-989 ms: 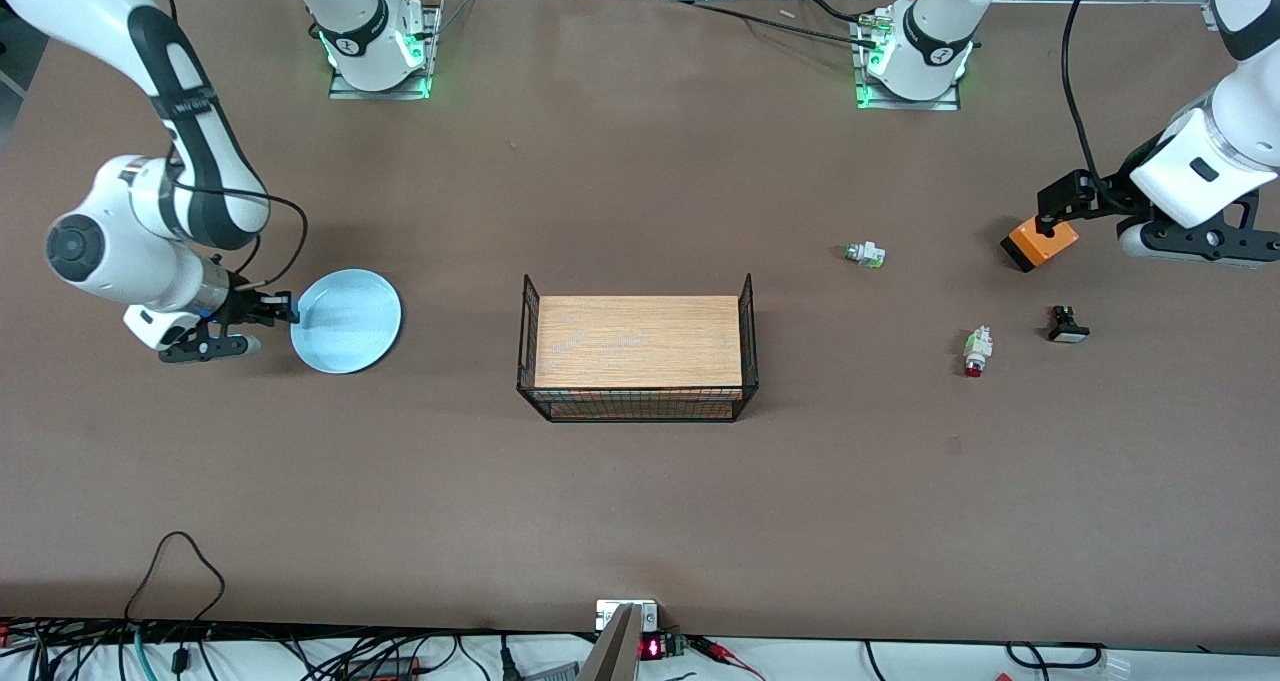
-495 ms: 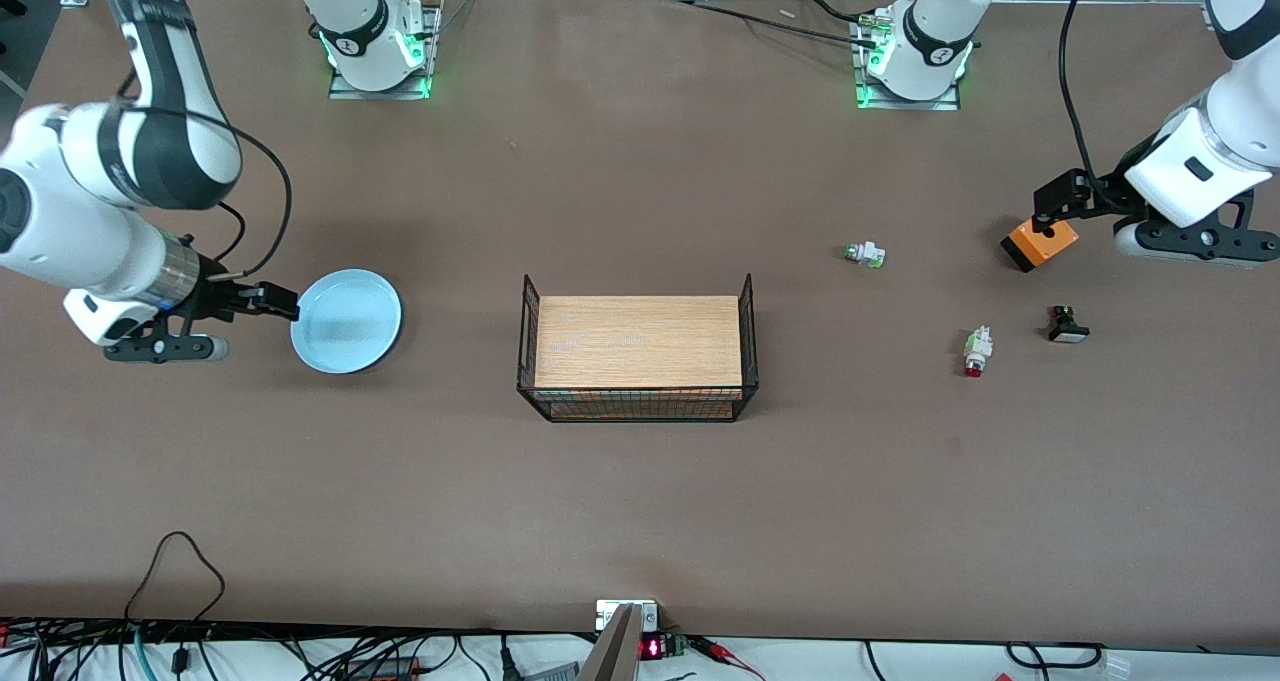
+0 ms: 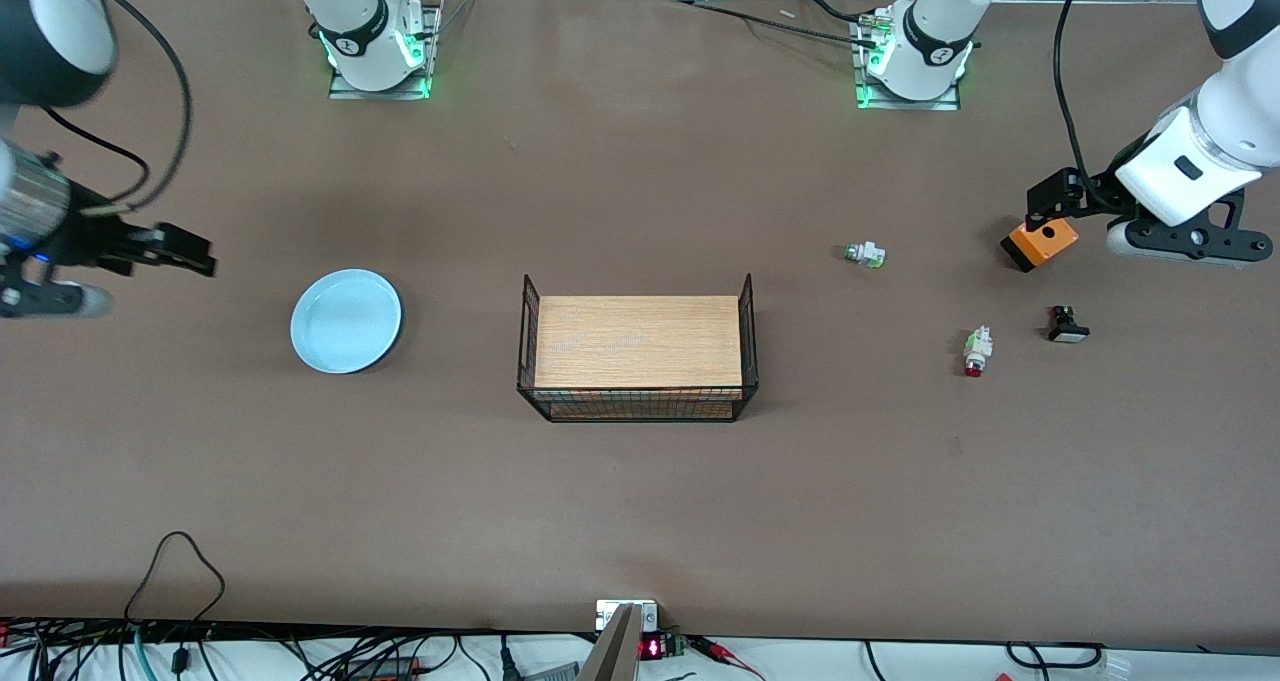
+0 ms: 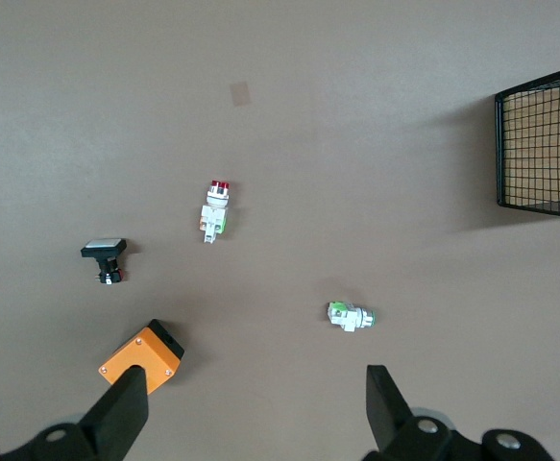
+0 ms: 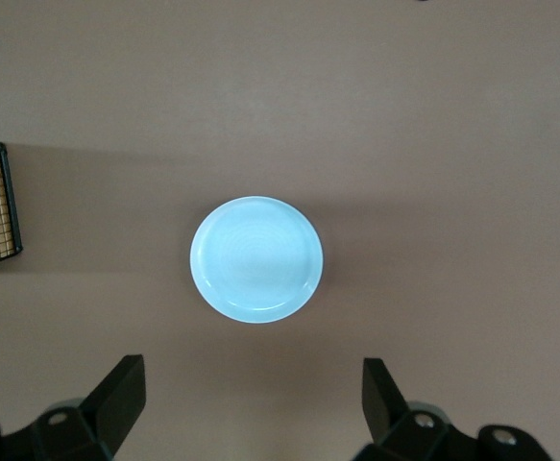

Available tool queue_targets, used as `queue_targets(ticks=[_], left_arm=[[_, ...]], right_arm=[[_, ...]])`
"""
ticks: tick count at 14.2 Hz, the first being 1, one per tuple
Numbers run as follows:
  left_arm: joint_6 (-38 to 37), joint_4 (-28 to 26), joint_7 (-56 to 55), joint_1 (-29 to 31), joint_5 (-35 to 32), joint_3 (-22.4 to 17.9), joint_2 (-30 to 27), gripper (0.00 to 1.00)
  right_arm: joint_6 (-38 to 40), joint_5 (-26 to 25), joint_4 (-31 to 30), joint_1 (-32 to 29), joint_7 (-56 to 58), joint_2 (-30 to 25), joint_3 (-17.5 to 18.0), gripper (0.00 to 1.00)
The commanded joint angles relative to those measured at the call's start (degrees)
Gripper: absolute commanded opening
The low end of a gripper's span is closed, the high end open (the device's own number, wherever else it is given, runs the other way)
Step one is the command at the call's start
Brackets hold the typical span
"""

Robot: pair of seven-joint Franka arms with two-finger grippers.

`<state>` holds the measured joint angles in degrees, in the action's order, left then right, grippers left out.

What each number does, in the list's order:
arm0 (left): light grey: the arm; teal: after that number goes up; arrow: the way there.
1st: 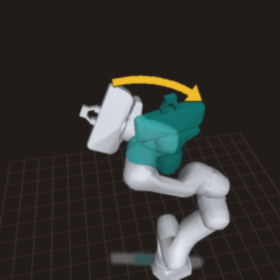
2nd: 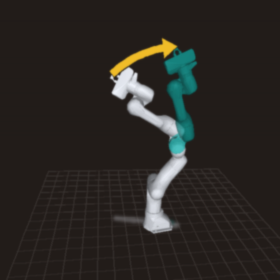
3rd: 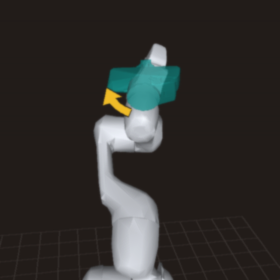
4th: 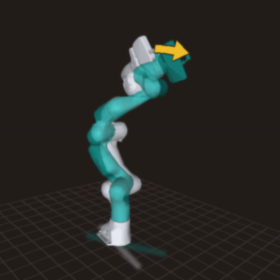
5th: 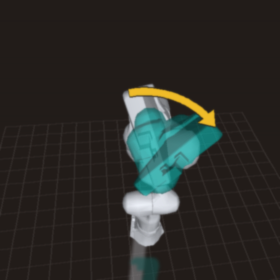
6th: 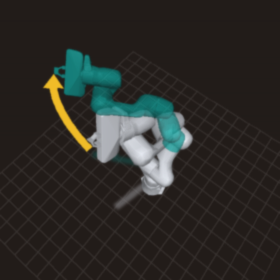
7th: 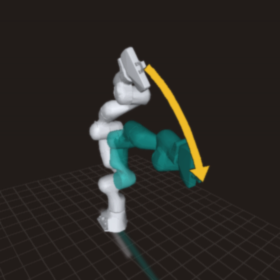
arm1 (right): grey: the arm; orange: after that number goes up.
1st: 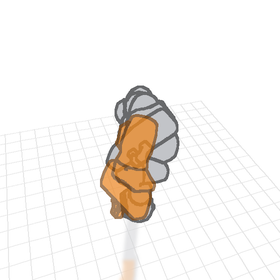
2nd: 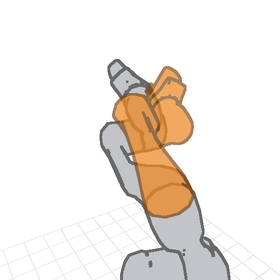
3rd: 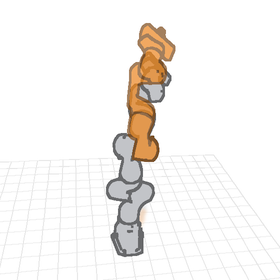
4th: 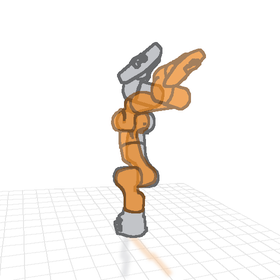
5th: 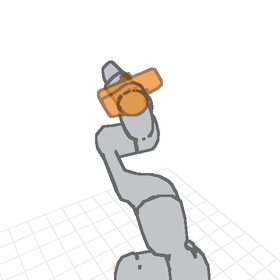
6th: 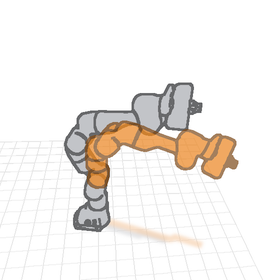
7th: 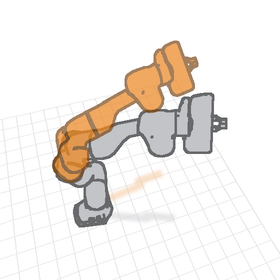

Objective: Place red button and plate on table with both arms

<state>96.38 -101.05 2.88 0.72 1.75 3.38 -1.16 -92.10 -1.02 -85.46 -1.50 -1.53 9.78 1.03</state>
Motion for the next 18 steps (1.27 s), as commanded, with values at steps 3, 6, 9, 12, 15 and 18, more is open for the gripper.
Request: queue_targets(ticks=[3,6,9,12,15,18], left_arm=[[-1.28,0.85,-0.24,-0.1,0.1,0.22,-0.24,1.0],[-1.37,0.76,-0.24,-0.1,0.1,0.22,-0.24,1.0],[-1.45,0.76,-0.24,-0.1,0.1,0.22,-0.33,1.0],[-1.63,0.76,-0.24,-0.1,0.1,0.14,-0.42,1.0],[-1.63,0.76,-0.15,-0.01,0.18,0.14,-0.42,1.0],[-1.63,0.76,0.2,-0.01,0.18,-0.04,-0.33,1.0]], right_arm=[[3.68,-0.74,-0.32,6.94,-0.23,-4.39,-9.04,1.0],[3.33,-0.39,-3.92,7.03,0.3,-7.05,-8.77,1.0],[1.58,-0.65,-3.23,6.68,0.65,-5.39,-8.86,1.0],[1.31,-0.04,-2.87,4.58,2.49,-5.03,-8.42,1.0],[1.92,-0.13,-2.79,3.34,1.62,-5.12,-5.69,1.0],[1.4,-0.21,-3.83,3.52,2.59,-6.6,-5.78,1.0]])
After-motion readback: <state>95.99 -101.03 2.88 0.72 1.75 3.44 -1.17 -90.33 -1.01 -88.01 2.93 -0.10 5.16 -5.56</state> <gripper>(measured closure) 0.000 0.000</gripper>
